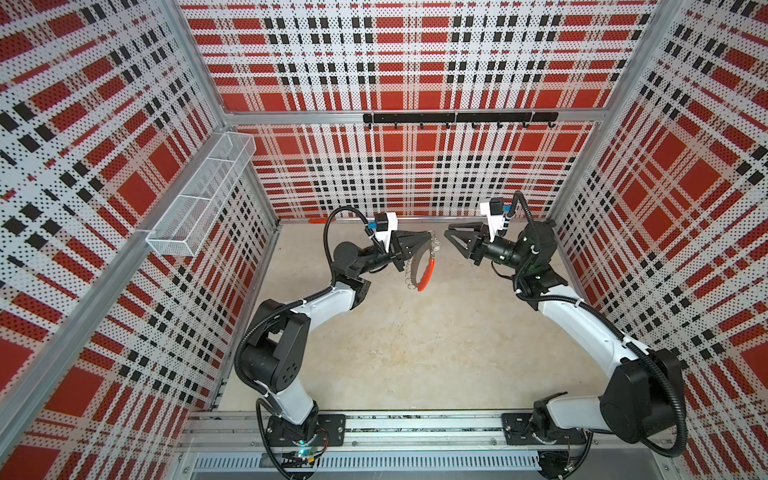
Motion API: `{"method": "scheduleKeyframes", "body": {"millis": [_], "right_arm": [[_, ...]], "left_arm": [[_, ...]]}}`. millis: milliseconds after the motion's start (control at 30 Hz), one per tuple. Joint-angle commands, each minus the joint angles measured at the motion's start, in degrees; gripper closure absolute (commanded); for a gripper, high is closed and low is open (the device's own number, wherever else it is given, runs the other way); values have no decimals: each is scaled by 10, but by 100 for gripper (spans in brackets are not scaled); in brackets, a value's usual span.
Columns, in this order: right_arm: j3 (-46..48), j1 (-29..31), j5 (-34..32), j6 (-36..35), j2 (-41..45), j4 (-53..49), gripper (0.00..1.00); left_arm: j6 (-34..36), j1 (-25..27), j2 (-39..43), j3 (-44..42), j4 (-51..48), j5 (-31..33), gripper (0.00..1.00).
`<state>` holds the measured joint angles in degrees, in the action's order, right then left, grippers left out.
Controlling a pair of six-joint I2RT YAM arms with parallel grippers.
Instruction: Put the keys on the keyring
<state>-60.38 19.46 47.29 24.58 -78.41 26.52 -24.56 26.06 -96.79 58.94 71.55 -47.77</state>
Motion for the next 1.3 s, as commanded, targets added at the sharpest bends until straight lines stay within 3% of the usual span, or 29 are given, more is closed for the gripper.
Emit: {"method": "scheduleKeyframes", "body": {"millis": [0,633,767,933,1033,1067,1133,1167,1267], "right_arm": [[-18,8,15,-7,-9,16,66],[-47,25,27,-5,-47,28,74],[-50,27,37,2,-56,31,79],[-52,27,40,-1,-61,28,100],[-54,27,34,-22,-56,11,100],[-58,27,29,-40,-54,-8,100],[-66,27,12,-81,-48,-54,100],[-73,27,-1,-109,-46,-86,100],[-87,27,-62,-204,-34,-187,100]], "left_arm": [[-31,1,-4,-6,58,-2,100],[-42,1,-10,-1,62,-26,100],[-43,1,-13,3,62,-27,100],[-49,-1,-23,10,62,-32,100],[-48,-5,-25,10,61,-35,100],[-46,-8,-27,10,60,-35,97],[-34,-16,-26,7,54,-38,79],[-19,-20,-23,2,47,-37,75],[89,-29,-2,-30,16,-37,67]]}}
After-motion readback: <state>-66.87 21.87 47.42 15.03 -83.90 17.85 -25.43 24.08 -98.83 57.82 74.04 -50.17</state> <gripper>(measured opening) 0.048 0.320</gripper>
